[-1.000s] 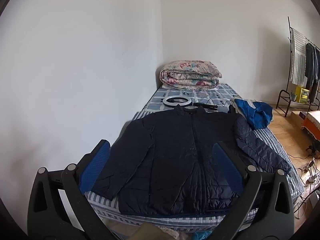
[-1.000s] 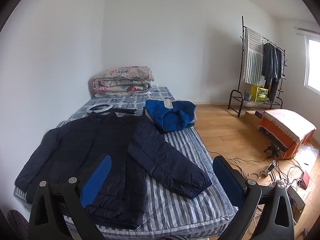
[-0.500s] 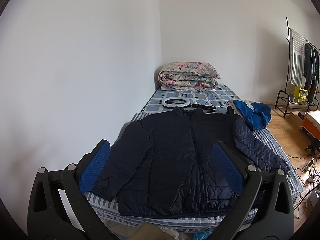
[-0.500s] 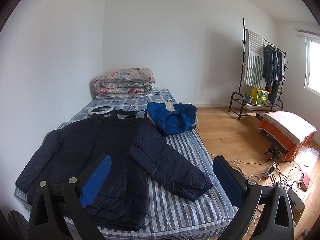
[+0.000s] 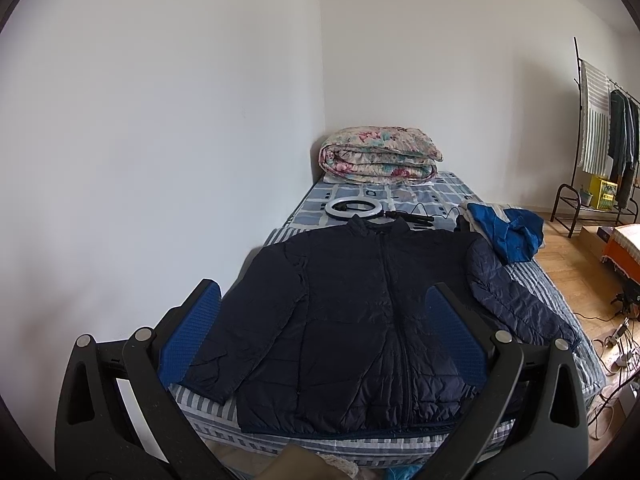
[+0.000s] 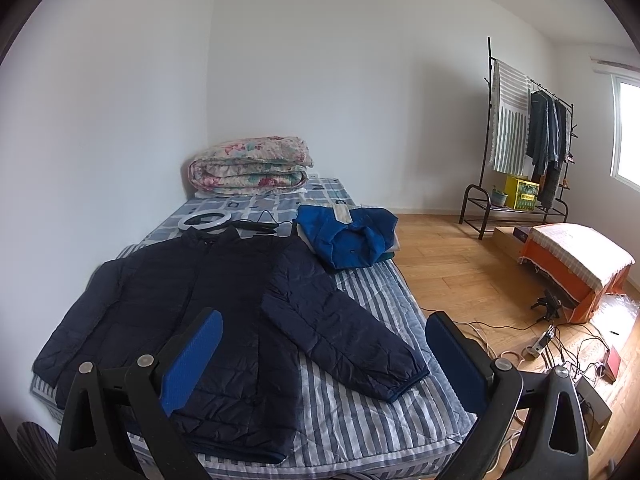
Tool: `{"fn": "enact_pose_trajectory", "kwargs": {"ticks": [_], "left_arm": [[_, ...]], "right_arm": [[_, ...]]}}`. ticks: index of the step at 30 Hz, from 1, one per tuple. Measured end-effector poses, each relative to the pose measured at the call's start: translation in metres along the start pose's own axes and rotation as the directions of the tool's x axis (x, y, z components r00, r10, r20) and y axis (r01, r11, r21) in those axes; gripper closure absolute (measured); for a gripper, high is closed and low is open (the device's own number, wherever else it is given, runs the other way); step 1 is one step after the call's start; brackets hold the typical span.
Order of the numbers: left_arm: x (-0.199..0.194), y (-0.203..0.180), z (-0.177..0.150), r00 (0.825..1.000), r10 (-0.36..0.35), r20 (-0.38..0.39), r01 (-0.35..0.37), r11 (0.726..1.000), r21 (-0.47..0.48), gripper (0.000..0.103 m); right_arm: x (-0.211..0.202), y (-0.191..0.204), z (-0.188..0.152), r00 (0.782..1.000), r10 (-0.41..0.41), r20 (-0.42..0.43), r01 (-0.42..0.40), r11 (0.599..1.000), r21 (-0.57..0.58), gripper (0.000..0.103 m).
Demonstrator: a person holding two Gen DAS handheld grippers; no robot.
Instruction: Fold large clothes
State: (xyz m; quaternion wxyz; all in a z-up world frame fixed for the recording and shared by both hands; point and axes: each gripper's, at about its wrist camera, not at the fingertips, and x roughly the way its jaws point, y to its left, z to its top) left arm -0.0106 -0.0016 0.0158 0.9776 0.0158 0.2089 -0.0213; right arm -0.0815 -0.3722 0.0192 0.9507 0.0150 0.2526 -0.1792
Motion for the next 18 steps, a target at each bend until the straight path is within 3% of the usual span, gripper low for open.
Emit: {"fn": "enact_pose_trajectory", "kwargs": {"ticks": [18], "left_arm": [[-0.0005, 0.0043, -0.0003, 1.000, 0.003, 0.004, -0.003, 1.000, -0.007, 0.000]], "right_arm": [[0.0013, 0.0046, -0.0003, 1.000, 0.011, 0.004, -0.011, 1.000, -0.003, 0.000]]}}
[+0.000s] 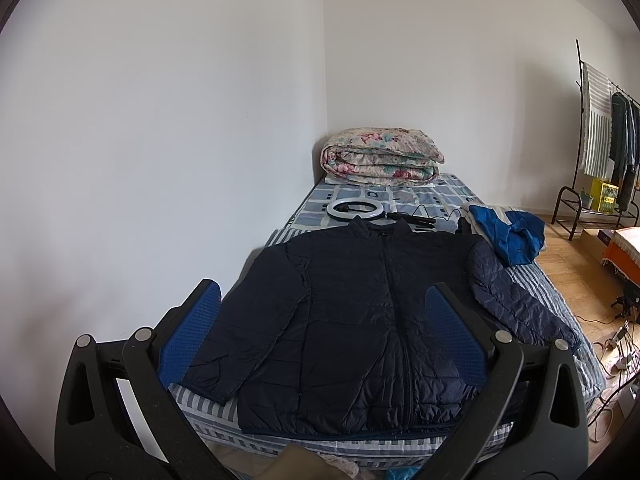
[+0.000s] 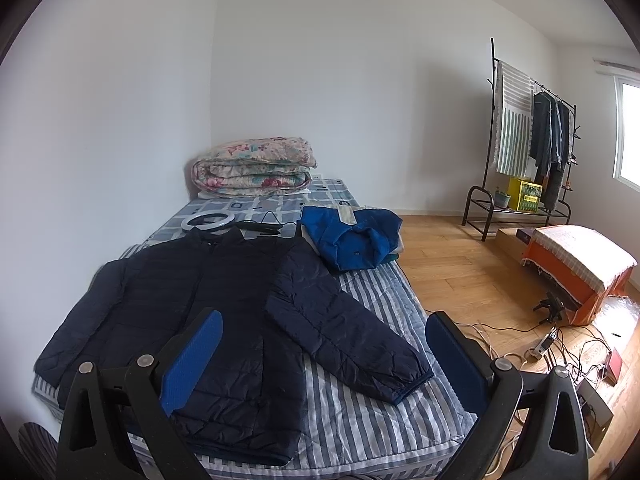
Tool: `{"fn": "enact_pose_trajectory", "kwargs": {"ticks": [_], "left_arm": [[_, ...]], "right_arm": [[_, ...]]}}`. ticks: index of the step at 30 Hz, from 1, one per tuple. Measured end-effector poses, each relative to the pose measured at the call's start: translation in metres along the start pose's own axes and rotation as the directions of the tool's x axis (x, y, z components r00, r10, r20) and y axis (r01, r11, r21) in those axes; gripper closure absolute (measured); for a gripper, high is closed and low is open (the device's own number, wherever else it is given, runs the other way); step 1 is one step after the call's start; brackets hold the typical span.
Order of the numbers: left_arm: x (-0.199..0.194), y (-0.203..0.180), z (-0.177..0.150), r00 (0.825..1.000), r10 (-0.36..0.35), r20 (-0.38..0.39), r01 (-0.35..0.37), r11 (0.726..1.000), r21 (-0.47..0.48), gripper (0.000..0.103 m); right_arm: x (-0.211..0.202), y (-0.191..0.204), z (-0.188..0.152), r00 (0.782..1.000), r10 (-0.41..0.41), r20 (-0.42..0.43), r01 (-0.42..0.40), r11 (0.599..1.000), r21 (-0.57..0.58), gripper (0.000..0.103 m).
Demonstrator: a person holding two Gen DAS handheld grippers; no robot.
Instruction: Fold large clothes
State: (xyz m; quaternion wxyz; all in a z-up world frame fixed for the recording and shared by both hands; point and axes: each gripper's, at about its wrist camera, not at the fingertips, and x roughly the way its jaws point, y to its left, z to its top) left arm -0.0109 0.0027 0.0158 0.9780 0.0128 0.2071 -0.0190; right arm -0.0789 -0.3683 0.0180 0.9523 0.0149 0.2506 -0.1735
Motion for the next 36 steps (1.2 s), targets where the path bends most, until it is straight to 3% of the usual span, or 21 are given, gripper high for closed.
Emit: {"fn": "enact_pose_trajectory", "kwargs": {"ticks": [26, 36], "left_arm": [[0.002, 0.009, 0.005, 1.000, 0.012, 0.003, -0.012, 1.000, -0.006, 0.000], [0.011, 0.026, -0.016, 0.999, 0.046, -0.003, -0.046, 0.999, -0.023, 0.000]], "right_arm": [[-0.002, 0.015, 0.005, 1.000, 0.013, 0.008, -0.013, 1.000, -0.022, 0.000], [0.009, 0.045, 0.010, 0.997, 0.082, 0.009, -0.081, 0.995, -0.066, 0.001]]}}
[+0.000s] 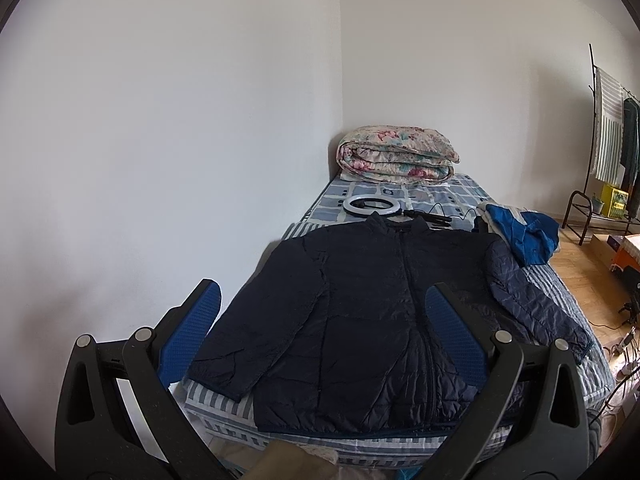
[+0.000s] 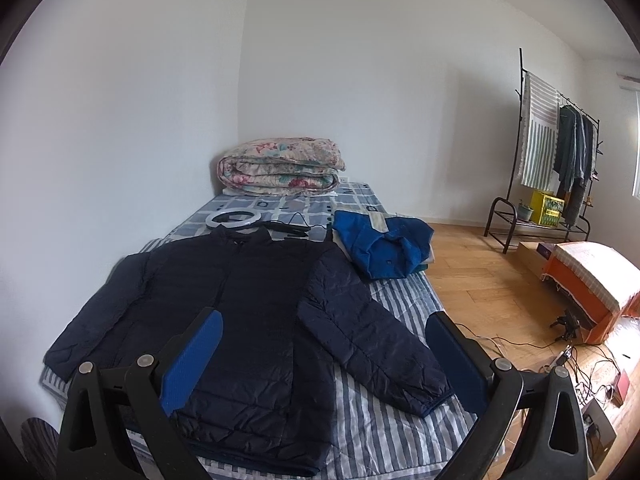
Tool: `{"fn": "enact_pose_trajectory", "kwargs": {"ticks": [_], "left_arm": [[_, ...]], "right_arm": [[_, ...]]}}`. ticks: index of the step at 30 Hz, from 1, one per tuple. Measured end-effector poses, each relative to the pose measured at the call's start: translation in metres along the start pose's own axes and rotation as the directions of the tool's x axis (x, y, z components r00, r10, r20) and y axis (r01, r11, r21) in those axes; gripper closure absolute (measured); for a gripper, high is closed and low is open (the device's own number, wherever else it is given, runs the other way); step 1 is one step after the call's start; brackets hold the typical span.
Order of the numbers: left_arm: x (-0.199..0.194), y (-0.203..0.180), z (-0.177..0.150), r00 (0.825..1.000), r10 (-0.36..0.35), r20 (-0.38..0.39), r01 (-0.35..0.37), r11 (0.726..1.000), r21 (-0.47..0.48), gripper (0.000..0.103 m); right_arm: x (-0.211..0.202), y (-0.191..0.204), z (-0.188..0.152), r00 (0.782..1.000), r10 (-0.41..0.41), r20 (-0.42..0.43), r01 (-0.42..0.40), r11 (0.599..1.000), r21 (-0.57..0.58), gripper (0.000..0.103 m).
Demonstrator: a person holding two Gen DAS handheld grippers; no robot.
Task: Fold large clothes
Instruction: 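Grasp the navy jacket's sleeve cuff with the right gripper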
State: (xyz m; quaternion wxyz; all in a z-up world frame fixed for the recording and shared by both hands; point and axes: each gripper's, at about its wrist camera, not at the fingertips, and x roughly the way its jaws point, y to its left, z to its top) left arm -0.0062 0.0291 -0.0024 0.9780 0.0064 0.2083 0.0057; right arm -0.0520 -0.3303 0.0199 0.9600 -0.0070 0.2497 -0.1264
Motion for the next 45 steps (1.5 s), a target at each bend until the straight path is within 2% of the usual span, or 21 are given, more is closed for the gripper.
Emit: {"fn": "enact_pose_trajectory", "kwargs": {"ticks": [8, 12, 15, 19, 22, 25, 28, 30, 33, 35, 42, 43, 45], "left_arm": [[-0.004, 0.032, -0.033, 0.998, 0.062, -0.019, -0.062, 0.998, 0.006, 0.000], [-0.013, 0.052, -0.050, 0.996, 0.082, -0.035, -0.083, 0.996, -0.014, 0.000], [-0.020, 0.066, -0.058, 0.993, 0.114, -0.035, -0.115, 0.993, -0.037, 0.000], [-0.027, 0.083, -0.067, 0.988, 0.152, -0.034, -0.154, 0.986, -0.065, 0.001], [-0.029, 0.095, -0.072, 0.985, 0.168, -0.043, -0.172, 0.981, -0.093, 0.004], [-0.031, 0.104, -0.079, 0.981, 0.185, -0.059, -0.191, 0.976, -0.109, 0.004], [-0.032, 0.110, -0.086, 0.976, 0.205, -0.072, -0.213, 0.970, -0.118, 0.004], [-0.031, 0.115, -0.089, 0.974, 0.212, -0.084, -0.221, 0.967, -0.125, 0.004], [-0.030, 0.123, -0.093, 0.969, 0.226, -0.099, -0.238, 0.962, -0.131, 0.005], [-0.029, 0.129, -0.096, 0.966, 0.236, -0.109, -0.250, 0.959, -0.137, 0.006], [-0.023, 0.144, -0.104, 0.956, 0.251, -0.150, -0.275, 0.947, -0.168, 0.009], [-0.022, 0.146, -0.105, 0.955, 0.252, -0.154, -0.277, 0.946, -0.170, 0.009], [-0.021, 0.147, -0.107, 0.953, 0.257, -0.162, -0.283, 0.944, -0.171, 0.010]], "right_arm": [[0.026, 0.065, 0.018, 0.982, 0.182, 0.047, -0.176, 0.978, -0.112, 0.001], [0.047, 0.106, 0.030, 0.950, 0.310, 0.021, -0.303, 0.940, -0.158, 0.008], [0.066, 0.139, 0.033, 0.920, 0.391, -0.035, -0.390, 0.904, -0.176, 0.018], [0.086, 0.190, 0.030, 0.856, 0.504, -0.115, -0.517, 0.830, -0.208, 0.026], [0.089, 0.235, 0.022, 0.793, 0.587, -0.162, -0.608, 0.748, -0.266, 0.033], [0.093, 0.280, 0.010, 0.745, 0.635, -0.204, -0.664, 0.677, -0.318, 0.036], [0.096, 0.326, -0.006, 0.683, 0.683, -0.259, -0.726, 0.596, -0.344, 0.039], [0.098, 0.356, -0.022, 0.634, 0.710, -0.305, -0.769, 0.540, -0.341, 0.041], [0.113, 0.392, -0.049, 0.572, 0.722, -0.391, -0.819, 0.469, -0.331, 0.048], [0.118, 0.413, -0.070, 0.547, 0.714, -0.437, -0.836, 0.441, -0.326, 0.053], [0.131, 0.488, -0.137, 0.457, 0.672, -0.583, -0.889, 0.315, -0.334, 0.057], [0.155, 0.484, -0.141, 0.443, 0.658, -0.609, -0.896, 0.299, -0.329, 0.059], [0.164, 0.501, -0.158, 0.431, 0.630, -0.646, -0.902, 0.278, -0.330, 0.059]]}}
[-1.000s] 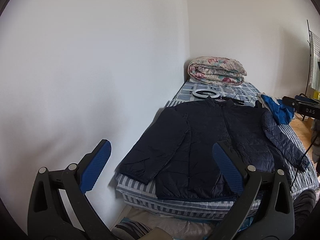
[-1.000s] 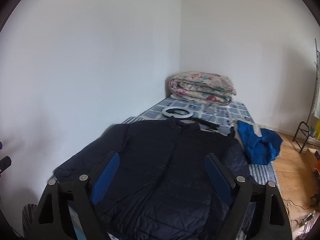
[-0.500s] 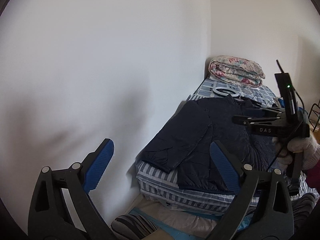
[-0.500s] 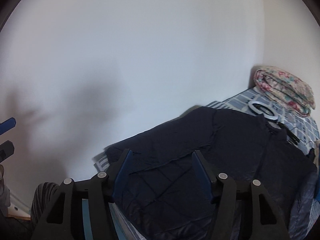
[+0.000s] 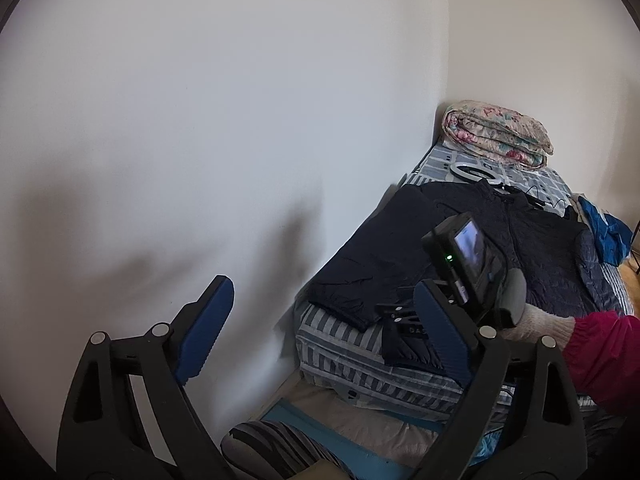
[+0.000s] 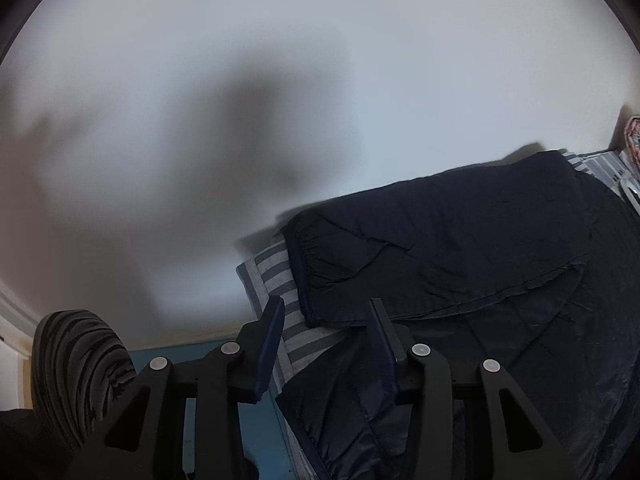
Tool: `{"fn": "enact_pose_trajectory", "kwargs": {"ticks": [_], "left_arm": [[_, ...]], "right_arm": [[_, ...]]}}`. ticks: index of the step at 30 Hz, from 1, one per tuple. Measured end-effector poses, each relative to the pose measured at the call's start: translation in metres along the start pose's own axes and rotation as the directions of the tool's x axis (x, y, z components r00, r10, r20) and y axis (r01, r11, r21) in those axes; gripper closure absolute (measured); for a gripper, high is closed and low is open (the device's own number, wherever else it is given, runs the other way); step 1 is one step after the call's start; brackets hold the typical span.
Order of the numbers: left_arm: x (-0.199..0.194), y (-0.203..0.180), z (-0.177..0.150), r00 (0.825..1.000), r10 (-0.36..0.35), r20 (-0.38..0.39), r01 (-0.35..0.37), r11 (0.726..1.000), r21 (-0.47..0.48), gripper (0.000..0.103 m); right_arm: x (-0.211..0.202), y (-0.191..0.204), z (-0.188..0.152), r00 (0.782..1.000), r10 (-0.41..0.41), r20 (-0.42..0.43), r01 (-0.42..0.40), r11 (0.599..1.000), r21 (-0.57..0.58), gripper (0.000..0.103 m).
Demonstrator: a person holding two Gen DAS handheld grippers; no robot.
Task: Fold large clothes
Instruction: 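Grasp the navy jacket's sleeve cuff with the right gripper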
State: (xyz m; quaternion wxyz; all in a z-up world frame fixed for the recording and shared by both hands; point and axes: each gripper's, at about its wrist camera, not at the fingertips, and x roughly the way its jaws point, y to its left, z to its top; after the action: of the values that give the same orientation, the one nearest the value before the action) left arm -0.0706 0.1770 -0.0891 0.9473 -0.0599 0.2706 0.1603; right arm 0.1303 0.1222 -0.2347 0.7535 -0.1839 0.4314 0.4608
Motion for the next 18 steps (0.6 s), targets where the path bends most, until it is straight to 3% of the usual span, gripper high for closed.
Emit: {"fn": "enact_pose_trajectory", "kwargs": {"ticks": [6, 15, 18], "left_arm": [[0.003, 0.005, -0.003, 1.000, 0.012, -0.021, -0.012, 1.000, -0.016, 0.015], [0.017, 0.014, -0.003, 0.998, 0.009, -0.058, -0.013, 0.997, -0.070, 0.014], [0.021, 0.009, -0.003, 0.998, 0.002, -0.064, -0.006, 0.998, -0.060, 0.014]], "right_arm": [[0.047, 0.011, 0.003, 0.997, 0.016, -0.076, -0.021, 0.998, -0.061, 0.060], [0.082, 0.012, 0.003, 0.984, -0.046, -0.171, 0.026, 0.993, -0.113, 0.060], [0.087, 0.016, 0.000, 0.977, -0.103, -0.187, 0.071, 0.983, -0.168, 0.075]]}}
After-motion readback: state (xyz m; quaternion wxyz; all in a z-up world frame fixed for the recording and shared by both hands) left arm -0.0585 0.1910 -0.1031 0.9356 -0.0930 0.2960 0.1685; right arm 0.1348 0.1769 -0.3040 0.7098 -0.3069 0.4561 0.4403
